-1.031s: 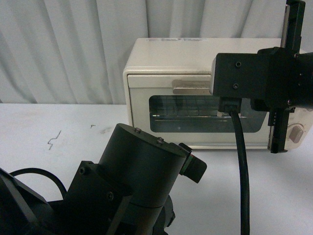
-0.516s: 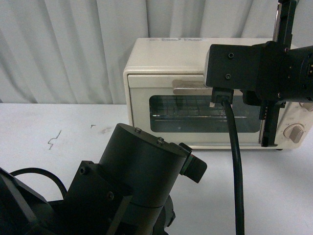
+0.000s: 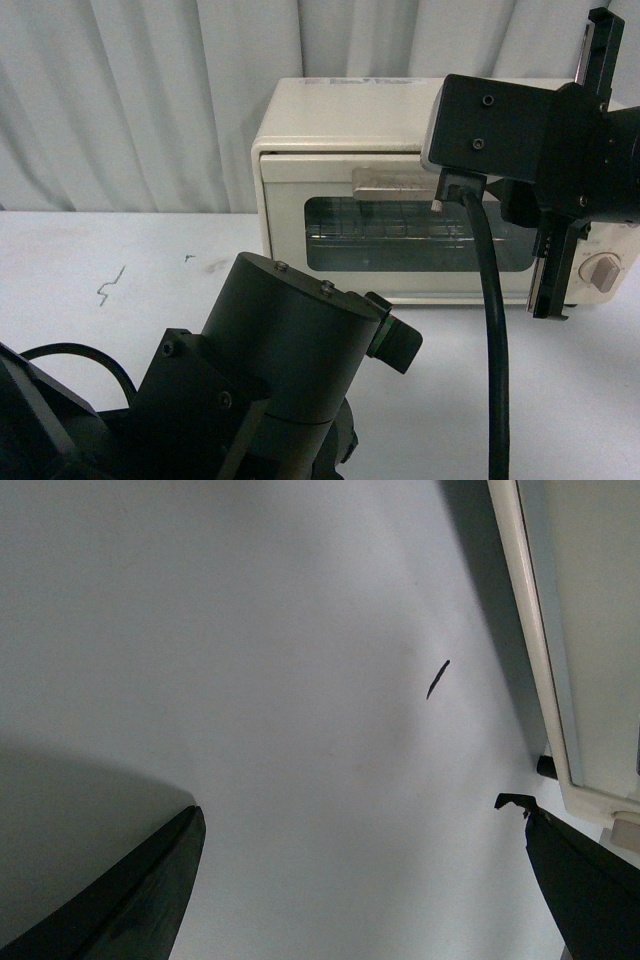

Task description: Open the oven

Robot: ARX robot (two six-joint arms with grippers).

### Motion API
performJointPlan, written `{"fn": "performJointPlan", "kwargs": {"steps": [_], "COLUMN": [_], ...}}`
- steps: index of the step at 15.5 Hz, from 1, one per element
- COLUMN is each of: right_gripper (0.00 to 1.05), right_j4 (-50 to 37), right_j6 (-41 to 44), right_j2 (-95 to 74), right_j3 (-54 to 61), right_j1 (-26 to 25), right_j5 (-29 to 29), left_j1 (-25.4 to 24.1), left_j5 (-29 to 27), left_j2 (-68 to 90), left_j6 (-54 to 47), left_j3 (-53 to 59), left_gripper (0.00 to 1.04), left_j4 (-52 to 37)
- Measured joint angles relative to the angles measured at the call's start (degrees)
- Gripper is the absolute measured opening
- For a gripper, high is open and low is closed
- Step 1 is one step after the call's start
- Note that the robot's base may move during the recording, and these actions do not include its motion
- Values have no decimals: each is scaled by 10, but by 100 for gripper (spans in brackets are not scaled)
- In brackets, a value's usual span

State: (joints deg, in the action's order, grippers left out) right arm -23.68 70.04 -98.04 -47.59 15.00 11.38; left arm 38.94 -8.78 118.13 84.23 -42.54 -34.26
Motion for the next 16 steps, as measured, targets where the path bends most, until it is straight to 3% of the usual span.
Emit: {"fn": "performJointPlan", "kwargs": {"steps": [6,9,10,12,16], "right_gripper": [2,2,2,2,2], "right_j4": [66,123,193,247,280], "right_j6": [-38,-73,-97,-109,-111], "right_j2": [34,57,71,88,143], "right_j3": [18,27,32,32,16], "right_j1": [0,8,16,19,5], "right_j5": [19,33,51,56,73], "left_j1": [0,0,0,0,0], "left_j5": [0,0,0,0,0], "left_j2": [0,0,0,0,0], "left_j6": [0,0,0,0,0], "left_j3": [0,0,0,0,0], "left_gripper": [98,98,98,98,98], "left_j4": [0,0,1,0,0]}}
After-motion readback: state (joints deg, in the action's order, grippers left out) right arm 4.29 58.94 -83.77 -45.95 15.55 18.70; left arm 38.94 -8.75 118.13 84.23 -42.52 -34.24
